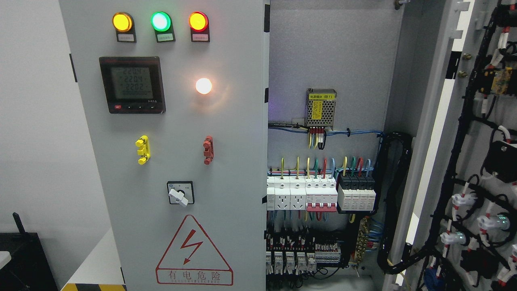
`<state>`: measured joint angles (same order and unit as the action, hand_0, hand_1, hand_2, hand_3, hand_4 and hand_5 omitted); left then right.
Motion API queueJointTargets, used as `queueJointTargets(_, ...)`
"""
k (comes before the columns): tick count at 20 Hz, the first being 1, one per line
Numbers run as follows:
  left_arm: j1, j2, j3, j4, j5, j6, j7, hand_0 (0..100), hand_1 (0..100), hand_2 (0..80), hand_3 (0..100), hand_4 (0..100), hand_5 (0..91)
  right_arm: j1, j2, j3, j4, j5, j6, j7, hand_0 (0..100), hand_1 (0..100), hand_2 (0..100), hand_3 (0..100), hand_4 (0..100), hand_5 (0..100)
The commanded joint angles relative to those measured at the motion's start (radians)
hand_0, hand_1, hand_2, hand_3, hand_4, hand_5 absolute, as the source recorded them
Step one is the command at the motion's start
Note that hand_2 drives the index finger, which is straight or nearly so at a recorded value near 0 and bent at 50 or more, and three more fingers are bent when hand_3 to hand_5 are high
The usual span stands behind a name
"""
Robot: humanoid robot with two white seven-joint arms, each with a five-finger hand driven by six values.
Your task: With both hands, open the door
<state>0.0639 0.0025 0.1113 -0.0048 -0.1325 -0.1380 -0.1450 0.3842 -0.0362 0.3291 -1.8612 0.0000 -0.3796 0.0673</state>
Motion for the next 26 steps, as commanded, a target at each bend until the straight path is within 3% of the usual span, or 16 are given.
queueJointTargets(1, -0.004, -0.035, -0.002, -0.027, 0.004, 0.0, -0.001, 12, 39, 0.0, 0, 0, 0.0, -0.235, 0.07, 0.016, -0.076, -0.012, 0.132, -0.007, 12, 39, 0, 0, 0, 0)
queueJointTargets(6, -0.004, -0.035, -0.002, -0.027, 0.002, 0.0, -0.001, 12, 39, 0.0, 0, 0, 0.0, -0.369, 0.084, 0.015, -0.069, -0.015, 0.234, -0.009, 12, 39, 0, 0, 0, 0)
queueJointTargets(9, -0.004, -0.036, -0.002, -0.026, 0.002, 0.0, -0.001, 12, 39, 0.0, 0, 0, 0.0, -0.419, 0.085, 0.013, -0.067, -0.018, 0.297, -0.011, 12, 39, 0, 0, 0, 0)
queueJointTargets(13, -0.004, -0.036, -0.002, -0.026, 0.002, 0.0, -0.001, 12, 39, 0.0, 0, 0, 0.0, -0.488, 0.113, -0.012, -0.046, -0.018, 0.422, -0.012, 12, 39, 0, 0, 0, 0)
queueJointTargets(18, -0.004, -0.036, -0.002, -0.026, 0.004, 0.0, -0.001, 12, 39, 0.0, 0, 0, 0.0, -0.548, 0.128, -0.041, 0.019, -0.072, 0.51, -0.012, 12, 39, 0, 0, 0, 0)
queueJointTargets(20, -0.004, -0.036, -0.002, -0.026, 0.004, 0.0, -0.001, 12, 39, 0.0, 0, 0, 0.0, -0.568, 0.128, -0.058, 0.054, -0.116, 0.536, -0.012, 12, 39, 0, 0, 0, 0)
queueJointTargets(26, -0.004, -0.036, -0.002, -0.026, 0.002, 0.0, -0.002, 12, 39, 0.0, 0, 0, 0.0, -0.625, 0.125, -0.104, 0.183, -0.135, 0.533, -0.008, 12, 39, 0, 0, 0, 0)
